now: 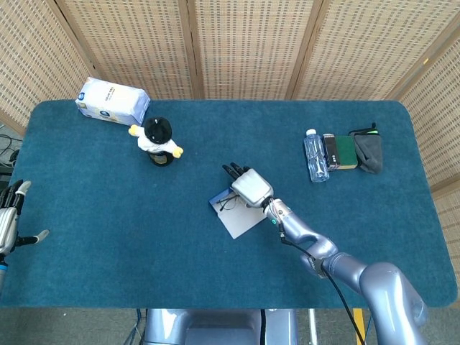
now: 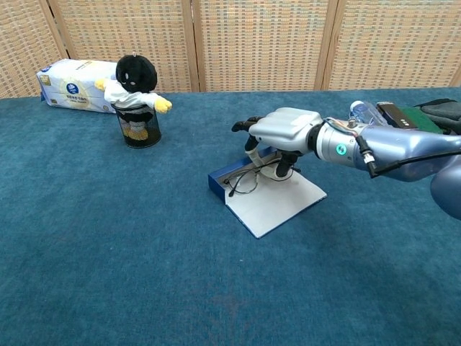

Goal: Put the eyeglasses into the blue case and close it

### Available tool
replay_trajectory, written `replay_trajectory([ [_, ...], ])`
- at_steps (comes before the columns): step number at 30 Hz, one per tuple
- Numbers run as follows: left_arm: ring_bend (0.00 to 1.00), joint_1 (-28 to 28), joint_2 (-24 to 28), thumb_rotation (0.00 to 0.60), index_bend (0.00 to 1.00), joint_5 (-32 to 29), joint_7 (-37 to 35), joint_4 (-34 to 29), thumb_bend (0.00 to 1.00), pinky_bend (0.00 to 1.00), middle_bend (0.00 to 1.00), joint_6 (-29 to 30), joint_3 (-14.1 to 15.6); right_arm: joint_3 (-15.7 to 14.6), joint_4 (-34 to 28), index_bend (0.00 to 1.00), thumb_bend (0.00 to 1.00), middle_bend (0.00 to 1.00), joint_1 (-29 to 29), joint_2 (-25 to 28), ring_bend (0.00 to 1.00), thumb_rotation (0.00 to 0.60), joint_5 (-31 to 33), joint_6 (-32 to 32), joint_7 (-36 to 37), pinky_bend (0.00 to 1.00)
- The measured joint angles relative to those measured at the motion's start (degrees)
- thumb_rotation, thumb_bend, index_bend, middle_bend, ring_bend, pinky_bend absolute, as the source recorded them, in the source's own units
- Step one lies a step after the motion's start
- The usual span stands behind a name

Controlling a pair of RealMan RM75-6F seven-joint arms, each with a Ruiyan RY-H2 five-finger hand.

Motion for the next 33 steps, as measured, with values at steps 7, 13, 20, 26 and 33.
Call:
replay_trajectory([
  [7, 0.00, 0.01, 0.11, 0.600, 0.00, -0.14, -0.07, -0.06, 0.00, 0.00, 0.00, -0.04, -0.06, 0.51, 1.40, 0.45, 0.17, 0.03, 0.53, -1.15, 0.00, 0.600, 1.69, -0.75, -1.99, 0.27],
  [13, 0.00, 0.01, 0.17, 0.600, 0.00, -0.06, -0.11, -0.09, 0.00, 0.00, 0.00, -0.14, 0.03, 0.51, 0.06, 0.35, 0.06, 0.01, 0.22, -0.67, 0.00, 0.600, 2.61, -0.66, -3.03, 0.27],
  [20, 0.00, 0.00, 0.19, 0.600, 0.00, 0.00, -0.09, -0.20, 0.00, 0.00, 0.00, -0.13, 0.07, 0.53, -1.60, 0.34, 0.02, 0.01, -0.16, -0.67, 0.00, 0.600, 3.21, 0.75, -5.63, 0.27],
  [26, 0.00, 0.09, 0.30, 0.600, 0.00, 0.11, -0.31, -0.28, 0.00, 0.00, 0.00, 0.02, 0.08, 1.06, -1.89, 0.33, 0.00, 0.01, -0.42, -1.77, 0.00, 0.600, 3.90, 2.89, -8.16, 0.27],
  [33, 0.00, -0.01, 0.36, 0.600, 0.00, -0.05, -0.58, -0.08, 0.00, 0.00, 0.00, -0.35, 0.04, 2.32, -1.36, 0.26, 0.00, 0.00, -1.10, -2.47, 0.00, 0.600, 5.53, 5.39, -11.75, 0.27],
])
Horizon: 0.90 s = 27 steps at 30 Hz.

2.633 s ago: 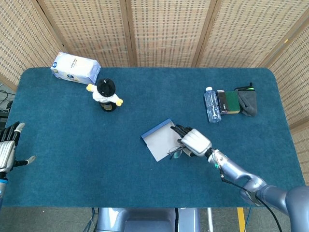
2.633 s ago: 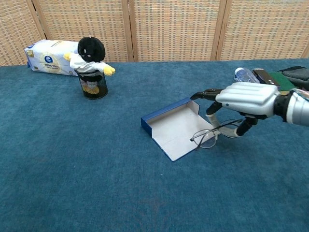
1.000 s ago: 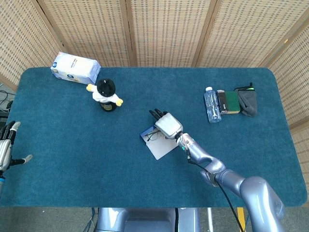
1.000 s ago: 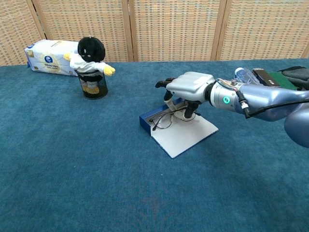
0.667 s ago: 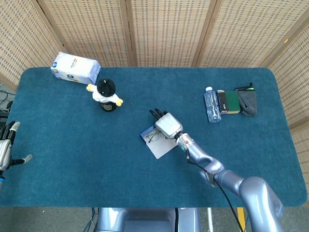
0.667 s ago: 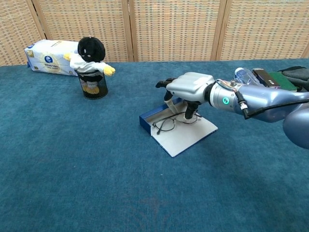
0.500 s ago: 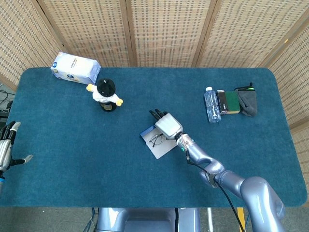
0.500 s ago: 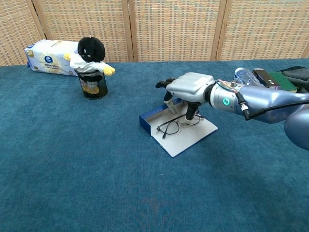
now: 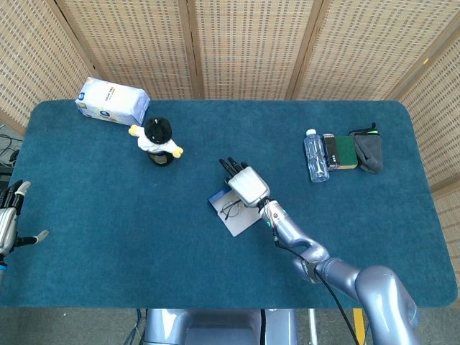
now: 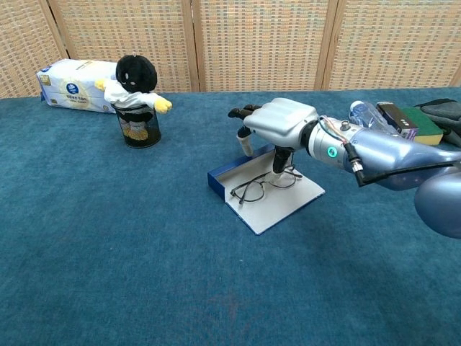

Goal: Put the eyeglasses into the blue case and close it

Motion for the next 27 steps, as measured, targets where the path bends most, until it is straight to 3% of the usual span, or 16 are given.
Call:
replay_trajectory([
  [12, 0.00, 0.01, 0.03, 0.600, 0.00, -0.09, -0.06, 0.04, 0.00, 0.00, 0.00, -0.05, -0.01, 0.76, -8.97, 0.26, 0.03, 0.00, -0.44, 6.03, 0.00, 0.600, 2.26, -1.82, -2.72, 0.24],
  [15, 0.00, 0.01, 0.04, 0.600, 0.00, -0.08, -0.06, 0.04, 0.00, 0.00, 0.00, -0.02, -0.02, 1.45, -11.70, 0.26, 0.24, 0.00, -0.29, 7.78, 0.00, 0.600, 3.28, -2.11, -3.52, 0.22],
  [20, 0.00, -0.01, 0.03, 0.600, 0.00, -0.16, -0.11, 0.11, 0.00, 0.00, 0.00, -0.13, -0.03, 2.35, -13.65, 0.26, 0.86, 0.04, 0.65, 9.40, 0.00, 0.600, 4.56, -4.32, -3.20, 0.22],
  [23, 0.00, -0.06, 0.05, 0.600, 0.00, -0.25, -0.11, 0.11, 0.00, 0.00, 0.00, -0.24, -0.07, 2.70, -13.83, 0.26, 1.00, 0.10, 1.95, 9.92, 0.00, 0.600, 5.60, -7.70, -2.39, 0.22],
  [27, 0.00, -0.01, 0.13, 0.600, 0.00, -0.25, -0.30, 0.04, 0.00, 0.00, 0.00, -0.16, -0.10, 2.94, -12.55, 0.27, 1.00, 0.14, 3.82, 9.59, 0.00, 0.600, 8.39, -12.17, -2.02, 0.22],
])
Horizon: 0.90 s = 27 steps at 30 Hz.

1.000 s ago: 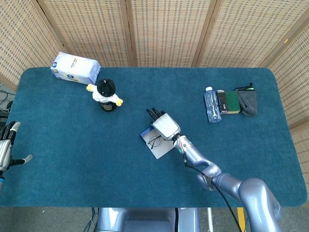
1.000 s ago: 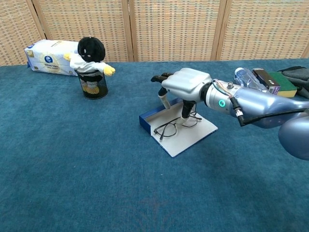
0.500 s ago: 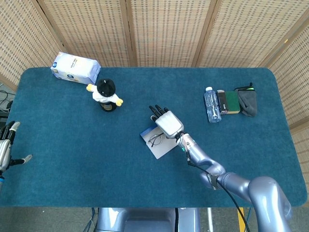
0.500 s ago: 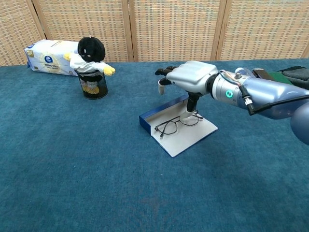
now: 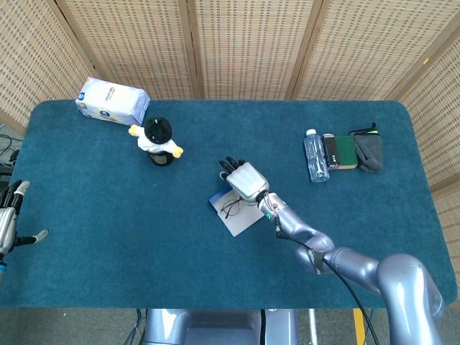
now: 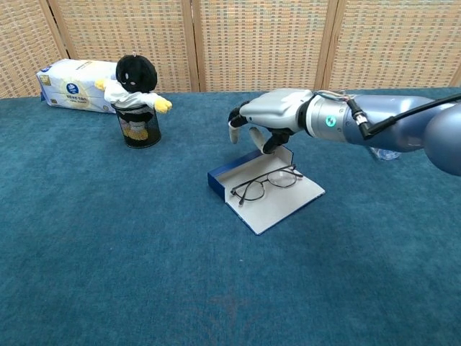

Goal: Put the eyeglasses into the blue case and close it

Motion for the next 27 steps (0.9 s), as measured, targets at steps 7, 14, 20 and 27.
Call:
replay_trajectory([
  [7, 0.00, -0.06, -0.02, 0.600, 0.00, 0.10, -0.07, 0.03, 0.00, 0.00, 0.00, -0.20, 0.10, -0.47, 4.36, 0.29, 1.00, 0.19, 2.01, -2.00, 0.00, 0.600, 4.30, -3.35, -2.22, 0.22],
  [14, 0.00, -0.07, 0.03, 0.600, 0.00, 0.15, -0.10, -0.06, 0.00, 0.00, 0.00, -0.19, 0.10, -2.20, 5.99, 0.44, 1.00, 0.36, 2.49, -1.43, 0.04, 0.600, 7.22, -6.00, -5.16, 0.19],
  [20, 0.00, -0.07, -0.05, 0.600, 0.00, 0.40, 0.15, -0.19, 0.00, 0.00, 0.00, -0.10, 0.27, -4.63, 0.37, 0.45, 1.00, 0.37, 1.70, 3.68, 0.06, 0.600, 8.70, -6.72, -7.63, 0.19],
  [27, 0.00, -0.11, -0.26, 0.600, 0.00, 0.84, 0.74, -0.51, 0.00, 0.00, 0.00, -0.05, 0.64, -8.16, -9.99, 0.45, 1.00, 0.36, -1.33, 11.12, 0.07, 0.600, 6.39, -3.18, -8.41, 0.19],
])
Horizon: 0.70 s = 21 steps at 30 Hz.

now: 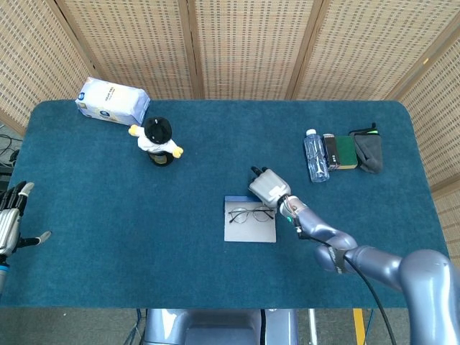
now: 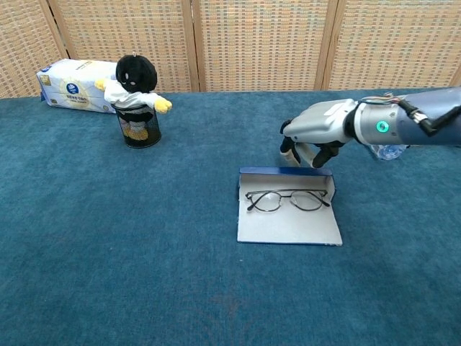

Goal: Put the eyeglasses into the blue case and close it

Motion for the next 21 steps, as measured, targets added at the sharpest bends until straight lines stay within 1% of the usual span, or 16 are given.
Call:
replay_trajectory([
  [3, 0.00, -0.09, -0.10, 0.600, 0.00, 0.25, 0.26, -0.06, 0.00, 0.00, 0.00, -0.06, 0.14, -1.43, -2.75, 0.44, 1.00, 0.27, -1.46, 2.26, 0.07, 0.600, -2.76, 2.24, 0.44, 0.19],
  [4, 0.00, -0.10, -0.13, 0.600, 0.00, 0.33, 0.31, -0.12, 0.00, 0.00, 0.00, -0.06, 0.20, -1.61, -3.16, 0.40, 1.00, 0.20, -1.90, 2.52, 0.06, 0.600, -3.47, 3.27, 0.69, 0.19],
  [5, 0.00, -0.10, -0.13, 0.600, 0.00, 0.39, 0.33, -0.16, 0.00, 0.00, 0.00, -0.03, 0.23, -1.70, -3.50, 0.35, 0.95, 0.12, -2.56, 2.72, 0.04, 0.600, -4.38, 4.97, 1.18, 0.19],
  [6, 0.00, -0.10, -0.12, 0.600, 0.00, 0.45, 0.34, -0.21, 0.00, 0.00, 0.00, 0.01, 0.24, -1.72, -3.67, 0.31, 0.88, 0.07, -3.09, 2.81, 0.02, 0.600, -5.14, 6.47, 1.67, 0.19],
  [7, 0.00, -0.11, -0.10, 0.600, 0.00, 0.51, 0.36, -0.27, 0.00, 0.00, 0.00, 0.07, 0.24, -1.70, -3.77, 0.26, 0.74, 0.02, -3.66, 2.86, 0.00, 0.600, -5.90, 8.13, 2.25, 0.19],
  [8, 0.00, -0.12, -0.09, 0.600, 0.00, 0.57, 0.38, -0.31, 0.00, 0.00, 0.00, 0.12, 0.24, -1.58, -3.87, 0.24, 0.58, 0.00, -4.48, 2.87, 0.00, 0.600, -6.91, 10.58, 3.15, 0.19],
  [10, 0.00, -0.14, -0.08, 0.600, 0.00, 0.57, 0.40, -0.32, 0.00, 0.00, 0.00, 0.09, 0.25, -1.28, -3.98, 0.23, 0.41, 0.00, -5.83, 2.78, 0.00, 0.600, -8.42, 14.73, 4.65, 0.19],
  [11, 0.00, -0.15, -0.10, 0.600, 0.00, 0.55, 0.42, -0.29, 0.00, 0.00, 0.00, 0.05, 0.26, -1.09, -4.07, 0.22, 0.36, 0.00, -6.86, 2.65, 0.00, 0.600, -9.49, 17.81, 5.76, 0.19],
  [14, 0.00, -0.23, -0.21, 0.600, 0.00, 0.48, 0.56, -0.15, 0.00, 0.00, 0.00, -0.15, 0.32, -0.94, -4.83, 0.22, 0.33, 0.00, -10.05, 2.40, 0.00, 0.600, -12.46, 25.67, 8.92, 0.19],
  [16, 0.00, -0.30, -0.29, 0.600, 0.00, 0.42, 0.68, -0.07, 0.00, 0.00, 0.00, -0.31, 0.36, -1.29, -5.94, 0.22, 0.31, 0.00, -12.42, 2.39, 0.00, 0.600, -14.75, 29.68, 10.98, 0.19],
  [18, 0.00, -0.37, -0.38, 0.600, 0.00, 0.29, 0.82, -0.03, 0.00, 0.00, 0.00, -0.42, 0.35, -2.31, -7.80, 0.23, 0.31, 0.00, -15.13, 2.42, 0.00, 0.600, -17.56, 33.00, 13.13, 0.19],
  [21, 0.00, -0.45, -0.53, 0.600, 0.00, 0.06, 1.13, 0.01, 0.00, 0.00, 0.00, -0.52, 0.31, -4.77, -9.58, 0.25, 0.31, 0.00, -17.63, 2.29, 0.00, 0.600, -21.09, 35.59, 14.45, 0.19],
])
